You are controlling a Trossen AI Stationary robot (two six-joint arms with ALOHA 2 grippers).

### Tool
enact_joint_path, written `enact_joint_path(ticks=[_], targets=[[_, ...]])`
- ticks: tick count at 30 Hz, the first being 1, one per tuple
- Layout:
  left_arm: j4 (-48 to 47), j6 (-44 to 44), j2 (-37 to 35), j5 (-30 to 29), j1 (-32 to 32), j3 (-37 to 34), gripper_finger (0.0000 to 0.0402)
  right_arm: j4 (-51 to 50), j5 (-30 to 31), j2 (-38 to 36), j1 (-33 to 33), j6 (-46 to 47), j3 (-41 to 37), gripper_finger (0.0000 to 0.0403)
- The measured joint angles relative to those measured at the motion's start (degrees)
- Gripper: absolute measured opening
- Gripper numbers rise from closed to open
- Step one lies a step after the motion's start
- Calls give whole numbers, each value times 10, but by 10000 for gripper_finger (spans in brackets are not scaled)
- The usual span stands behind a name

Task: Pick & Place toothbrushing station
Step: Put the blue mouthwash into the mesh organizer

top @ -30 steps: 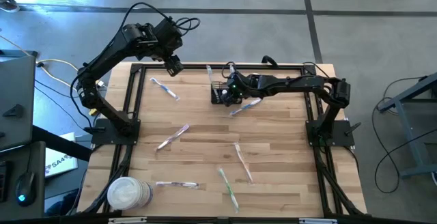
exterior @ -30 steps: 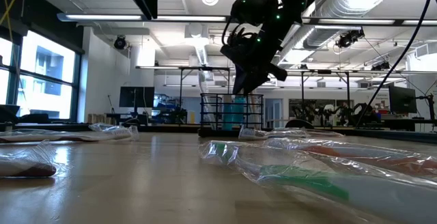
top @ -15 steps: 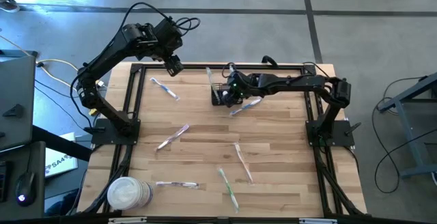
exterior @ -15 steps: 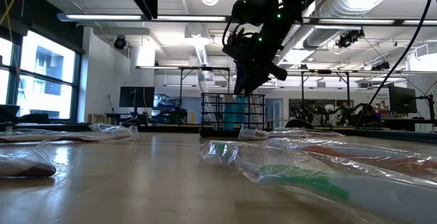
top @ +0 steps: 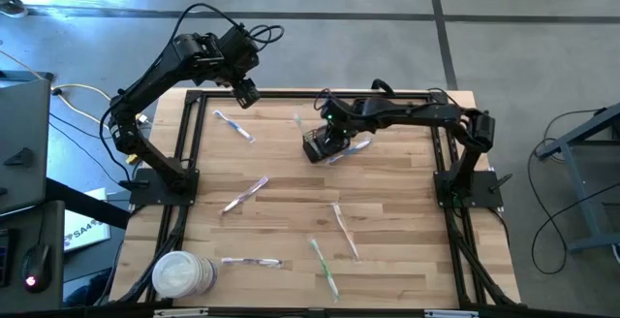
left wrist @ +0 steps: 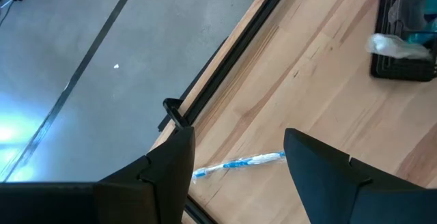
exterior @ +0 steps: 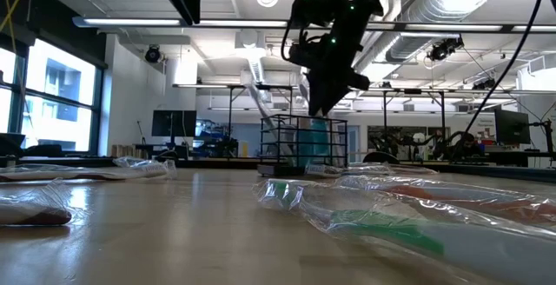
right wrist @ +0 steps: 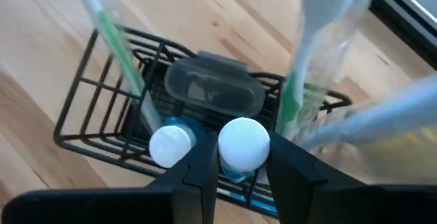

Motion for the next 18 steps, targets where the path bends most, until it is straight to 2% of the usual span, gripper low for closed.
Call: enact_joint_path(ticks=[18], targets=[[0,2,0,14,0,0,221,3,2,12,2,1,2,94]])
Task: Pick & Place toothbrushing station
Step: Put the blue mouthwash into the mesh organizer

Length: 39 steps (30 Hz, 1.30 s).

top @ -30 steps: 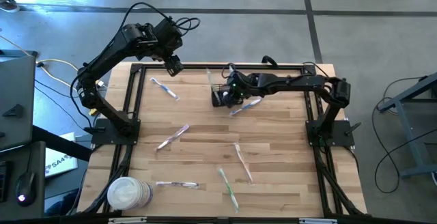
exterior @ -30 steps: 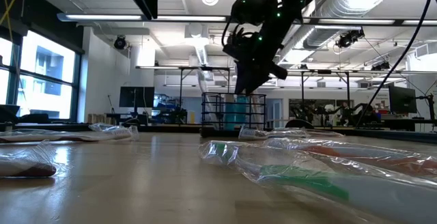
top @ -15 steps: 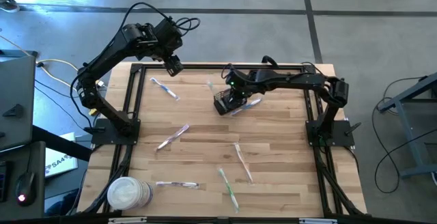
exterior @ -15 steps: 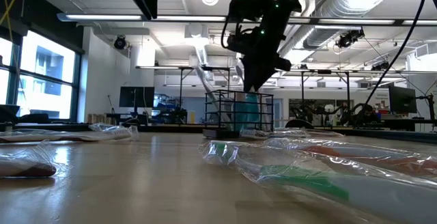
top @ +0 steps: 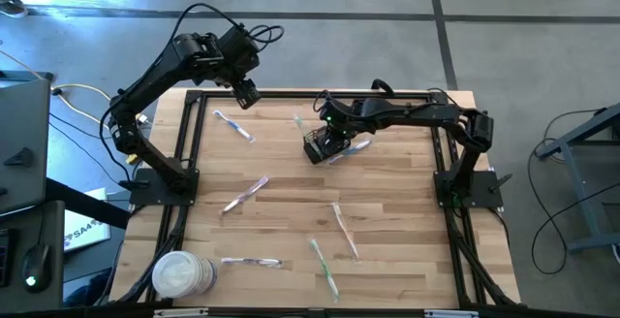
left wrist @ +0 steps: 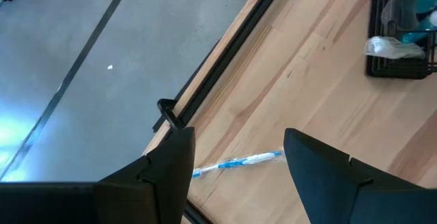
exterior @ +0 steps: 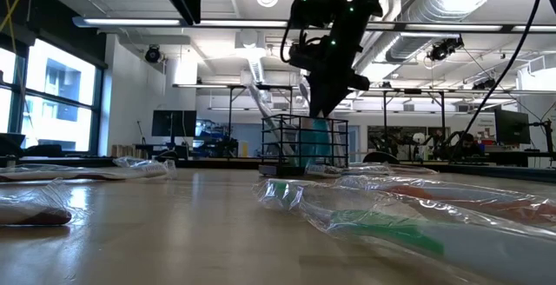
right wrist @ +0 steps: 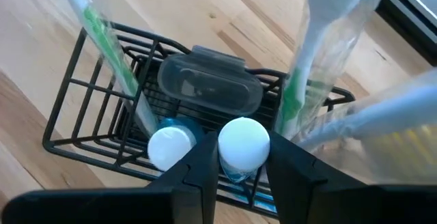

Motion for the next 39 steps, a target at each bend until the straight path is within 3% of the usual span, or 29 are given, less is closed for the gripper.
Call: enact_joint_path(ticks=[39], targets=[[4,0,0,1,0,0,221,-14,-8,4,7,3,0,119]])
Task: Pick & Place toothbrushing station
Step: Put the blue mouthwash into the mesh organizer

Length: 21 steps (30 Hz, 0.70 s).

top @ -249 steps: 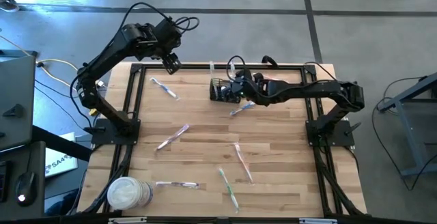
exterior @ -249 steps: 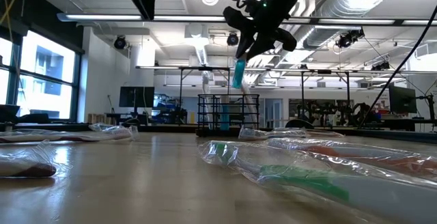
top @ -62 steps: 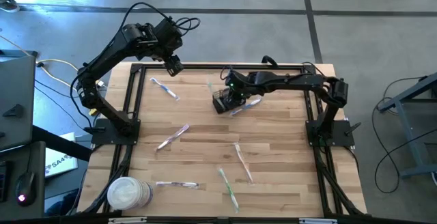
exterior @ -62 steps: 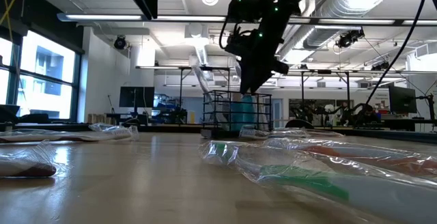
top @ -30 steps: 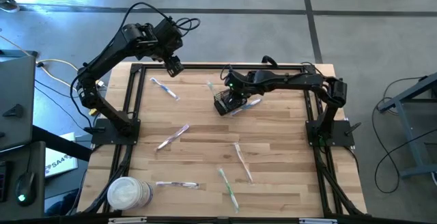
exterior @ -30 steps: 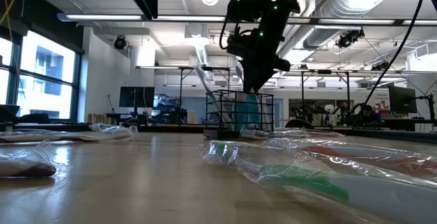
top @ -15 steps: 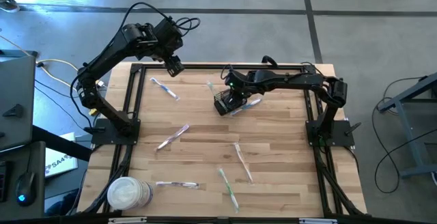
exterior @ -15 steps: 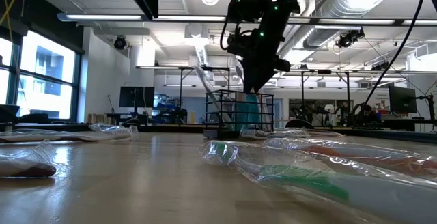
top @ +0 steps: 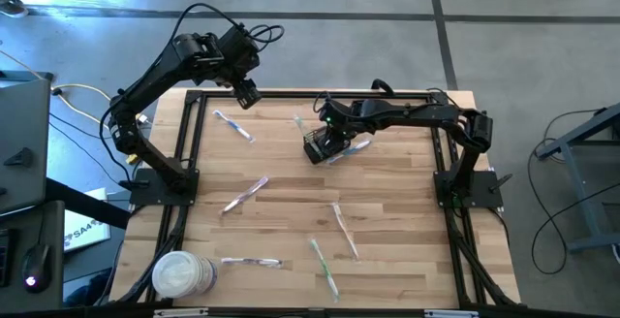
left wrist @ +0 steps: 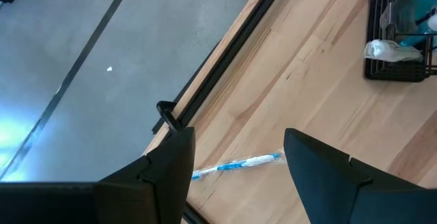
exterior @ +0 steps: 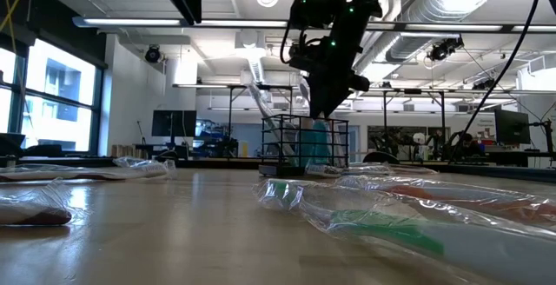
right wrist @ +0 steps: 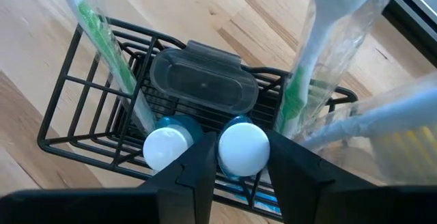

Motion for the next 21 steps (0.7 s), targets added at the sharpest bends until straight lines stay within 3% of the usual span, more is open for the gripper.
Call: enact_joint_path(ticks=[21], targets=[[0,1,0,0,0,0,221,6,-9,-11,-1,1,-2,124]])
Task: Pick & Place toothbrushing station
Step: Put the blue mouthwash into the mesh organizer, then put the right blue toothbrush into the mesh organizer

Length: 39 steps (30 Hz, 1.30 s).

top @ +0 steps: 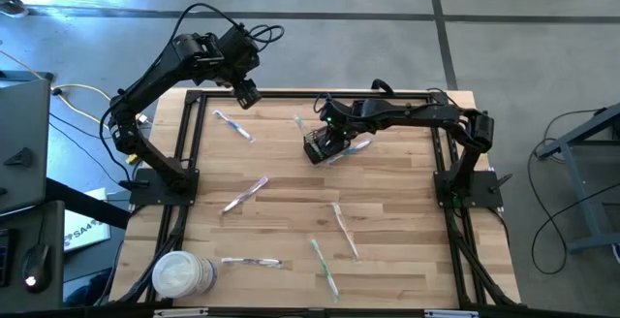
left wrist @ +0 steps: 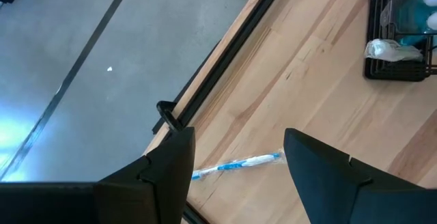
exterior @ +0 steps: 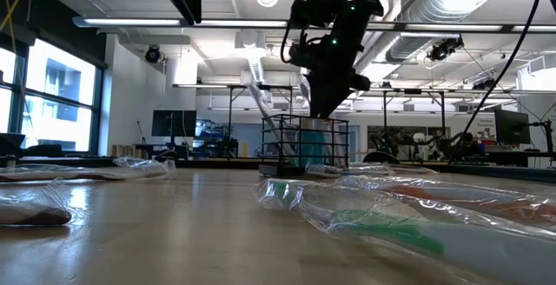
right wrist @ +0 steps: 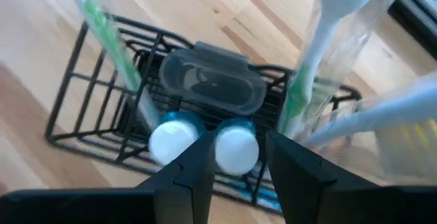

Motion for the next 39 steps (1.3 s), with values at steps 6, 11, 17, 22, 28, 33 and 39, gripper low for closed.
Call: enact_joint_path(ticks=[6,11,17,22,28,33,39], targets=[[-4,0,0,0,0,0,221,5,1,-1,0,0,-1,124],[-9,-2,0,0,0,0,221,13,6,-1,2,0,-1,124],[-12,-4,0,0,0,0,221,17,7,-2,2,0,1,124],[-13,-5,0,0,0,0,221,17,8,-3,2,0,1,124],[-13,-7,0,0,0,0,221,16,10,-15,2,0,2,124],[-12,-12,0,0,0,0,221,16,10,-39,1,1,2,124],[-14,-13,0,0,0,0,221,-2,-33,-90,8,13,2,124]])
